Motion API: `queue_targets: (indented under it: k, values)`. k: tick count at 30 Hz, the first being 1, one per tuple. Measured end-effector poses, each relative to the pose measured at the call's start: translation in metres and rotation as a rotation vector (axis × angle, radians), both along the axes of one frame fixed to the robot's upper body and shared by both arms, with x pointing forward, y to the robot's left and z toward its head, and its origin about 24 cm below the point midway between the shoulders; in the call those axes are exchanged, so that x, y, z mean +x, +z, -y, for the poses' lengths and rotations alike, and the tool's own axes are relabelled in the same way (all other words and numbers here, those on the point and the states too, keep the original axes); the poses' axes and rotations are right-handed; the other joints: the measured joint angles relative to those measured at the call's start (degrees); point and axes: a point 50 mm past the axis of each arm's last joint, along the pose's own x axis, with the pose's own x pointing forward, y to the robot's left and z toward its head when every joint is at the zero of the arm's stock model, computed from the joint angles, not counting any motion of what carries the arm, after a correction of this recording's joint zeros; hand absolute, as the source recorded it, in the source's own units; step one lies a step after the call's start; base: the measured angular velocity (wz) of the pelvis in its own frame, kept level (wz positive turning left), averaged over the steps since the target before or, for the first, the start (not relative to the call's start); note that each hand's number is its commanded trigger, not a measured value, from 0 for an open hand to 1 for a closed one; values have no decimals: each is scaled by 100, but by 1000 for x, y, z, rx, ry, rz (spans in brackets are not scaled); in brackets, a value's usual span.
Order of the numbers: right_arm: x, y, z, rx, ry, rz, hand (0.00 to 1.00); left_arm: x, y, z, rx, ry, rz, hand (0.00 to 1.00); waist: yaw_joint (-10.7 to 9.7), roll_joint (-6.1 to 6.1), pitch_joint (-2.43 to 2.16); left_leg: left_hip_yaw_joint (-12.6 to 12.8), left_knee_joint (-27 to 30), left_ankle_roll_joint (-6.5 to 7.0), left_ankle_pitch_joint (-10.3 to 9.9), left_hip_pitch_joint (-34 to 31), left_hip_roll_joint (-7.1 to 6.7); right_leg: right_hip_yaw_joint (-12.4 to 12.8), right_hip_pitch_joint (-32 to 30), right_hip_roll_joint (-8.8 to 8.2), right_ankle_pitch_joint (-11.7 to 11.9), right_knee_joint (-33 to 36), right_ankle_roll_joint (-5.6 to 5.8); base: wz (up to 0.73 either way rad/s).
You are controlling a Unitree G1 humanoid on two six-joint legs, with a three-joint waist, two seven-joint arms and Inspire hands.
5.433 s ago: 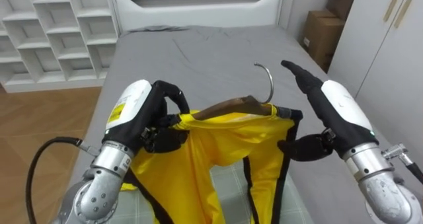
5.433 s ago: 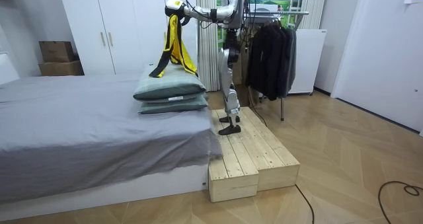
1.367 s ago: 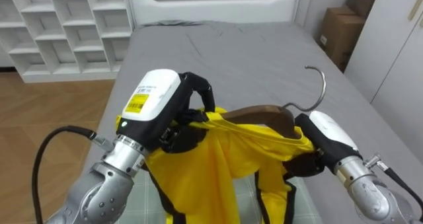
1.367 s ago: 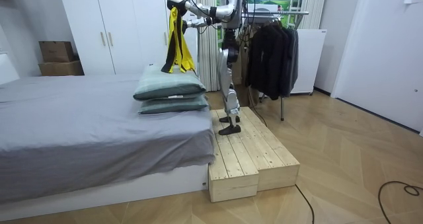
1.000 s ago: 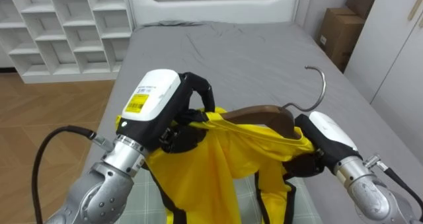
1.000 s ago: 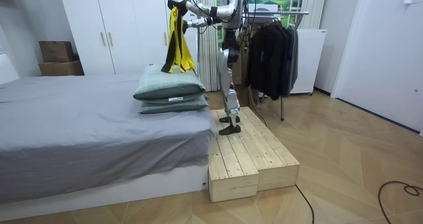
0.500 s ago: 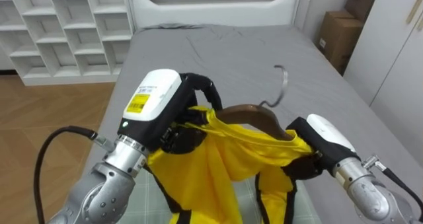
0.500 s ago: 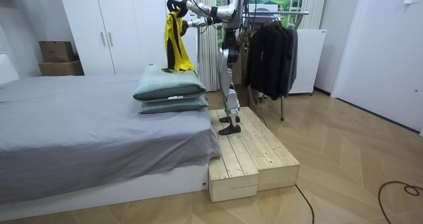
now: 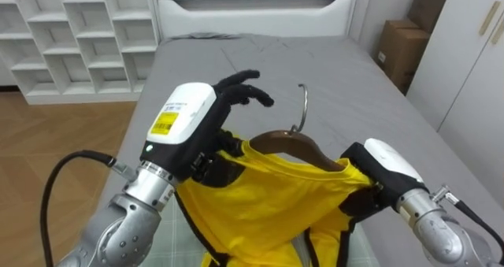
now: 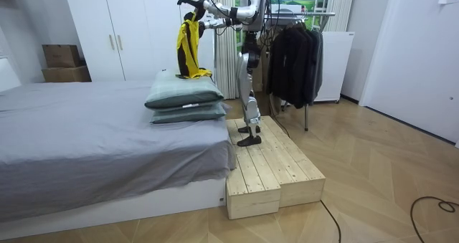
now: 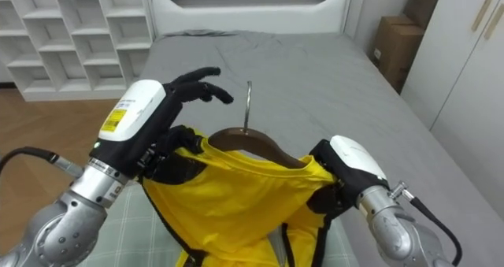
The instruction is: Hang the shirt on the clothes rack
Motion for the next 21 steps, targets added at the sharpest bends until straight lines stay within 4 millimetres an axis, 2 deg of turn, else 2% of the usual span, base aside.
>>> queue_targets:
  k: [21]
  values:
    - [0,1,2,24,-9,-1,100,3,-5,-6,-103,-1,-64,0,-16,-49,3,13,-13,0,0,-15,3,4,-26,-31,0,-6,0,0]
